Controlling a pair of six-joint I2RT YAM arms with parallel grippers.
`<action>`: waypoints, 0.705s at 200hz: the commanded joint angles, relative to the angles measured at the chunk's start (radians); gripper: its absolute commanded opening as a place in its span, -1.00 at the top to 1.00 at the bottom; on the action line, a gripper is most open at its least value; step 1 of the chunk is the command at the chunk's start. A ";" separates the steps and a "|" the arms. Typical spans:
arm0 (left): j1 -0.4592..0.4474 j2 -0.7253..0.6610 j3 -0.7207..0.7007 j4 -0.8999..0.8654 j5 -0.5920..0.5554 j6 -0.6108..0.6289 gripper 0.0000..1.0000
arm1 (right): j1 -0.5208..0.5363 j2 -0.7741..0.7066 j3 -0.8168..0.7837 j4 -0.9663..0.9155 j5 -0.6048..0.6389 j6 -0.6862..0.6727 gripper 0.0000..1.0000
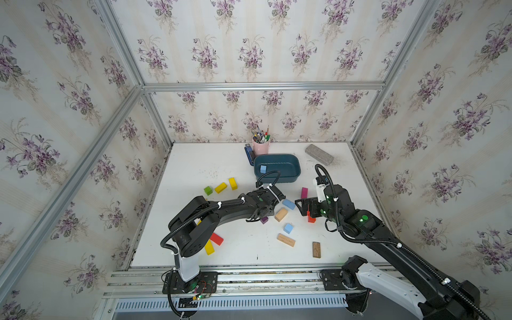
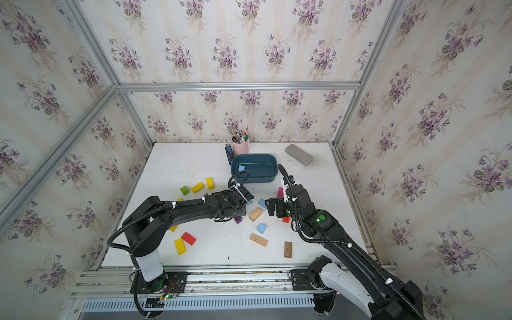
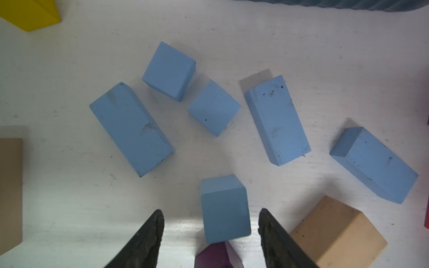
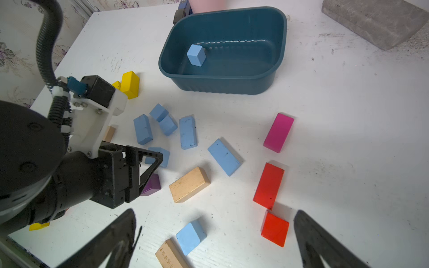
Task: Pick out the blue building blocks
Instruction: Pick up the building block from the center of the board.
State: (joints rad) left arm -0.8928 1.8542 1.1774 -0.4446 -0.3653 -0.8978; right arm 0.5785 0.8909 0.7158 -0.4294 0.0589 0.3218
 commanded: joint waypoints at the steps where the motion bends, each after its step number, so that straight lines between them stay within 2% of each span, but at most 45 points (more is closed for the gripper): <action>1: 0.000 0.022 0.014 0.027 -0.037 -0.029 -0.20 | 0.001 -0.007 -0.004 0.021 -0.002 0.003 -1.00; 35: 0.000 0.066 0.042 0.033 -0.027 -0.029 -0.11 | 0.002 -0.010 -0.005 0.021 -0.002 0.001 -1.00; 38: 0.000 0.070 0.043 0.033 -0.026 -0.028 -0.04 | 0.002 -0.010 -0.007 0.021 -0.002 0.000 -1.00; 53: 0.001 0.084 0.049 0.036 -0.024 -0.028 0.04 | 0.001 -0.013 -0.009 0.022 -0.001 0.000 -1.00; 107: 0.000 0.102 0.051 0.041 -0.021 -0.029 0.25 | 0.002 -0.014 -0.013 0.024 -0.001 0.002 -1.00; 141: 0.001 0.093 0.045 0.043 -0.024 -0.024 0.52 | 0.001 -0.014 -0.017 0.027 -0.001 0.002 -0.99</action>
State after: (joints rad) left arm -0.8925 1.9541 1.2236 -0.4042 -0.3698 -0.9085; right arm 0.5785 0.8795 0.7017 -0.4229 0.0586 0.3214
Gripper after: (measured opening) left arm 0.301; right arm 0.998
